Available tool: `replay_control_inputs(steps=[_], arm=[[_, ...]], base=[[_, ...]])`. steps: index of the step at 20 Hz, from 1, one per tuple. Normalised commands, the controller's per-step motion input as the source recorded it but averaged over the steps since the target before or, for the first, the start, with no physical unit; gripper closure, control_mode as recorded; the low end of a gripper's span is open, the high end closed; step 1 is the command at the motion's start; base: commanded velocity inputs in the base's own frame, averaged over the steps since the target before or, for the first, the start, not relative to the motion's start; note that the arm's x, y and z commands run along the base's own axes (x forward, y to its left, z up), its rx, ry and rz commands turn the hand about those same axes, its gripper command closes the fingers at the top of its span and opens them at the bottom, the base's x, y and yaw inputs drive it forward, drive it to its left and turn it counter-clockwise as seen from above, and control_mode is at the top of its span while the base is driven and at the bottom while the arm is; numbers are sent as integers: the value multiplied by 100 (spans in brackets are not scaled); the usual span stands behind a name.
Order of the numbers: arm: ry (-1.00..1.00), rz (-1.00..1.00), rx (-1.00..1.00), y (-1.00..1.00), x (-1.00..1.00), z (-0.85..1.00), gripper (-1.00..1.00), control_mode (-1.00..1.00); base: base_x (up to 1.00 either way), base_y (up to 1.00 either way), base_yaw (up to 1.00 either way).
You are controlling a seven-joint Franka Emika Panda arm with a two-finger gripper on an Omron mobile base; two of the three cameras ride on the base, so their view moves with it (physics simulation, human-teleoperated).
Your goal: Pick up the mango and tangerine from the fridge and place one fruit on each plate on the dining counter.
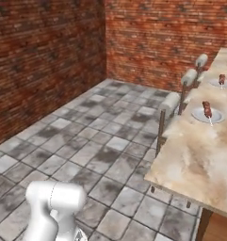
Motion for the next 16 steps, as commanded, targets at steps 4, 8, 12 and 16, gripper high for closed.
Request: replay_control_inputs(steps=[4,8,12,16], arm=[[0,0,0,0,0,0,100,100],[0,0,0,0,0,0,100,100],[0,0,0,0,0,0,100,100],[0,0,0,0,0,0,100,100]], base=[[56,97,-50],[59,95,-51],[64,92,-52],[76,87,-54]])
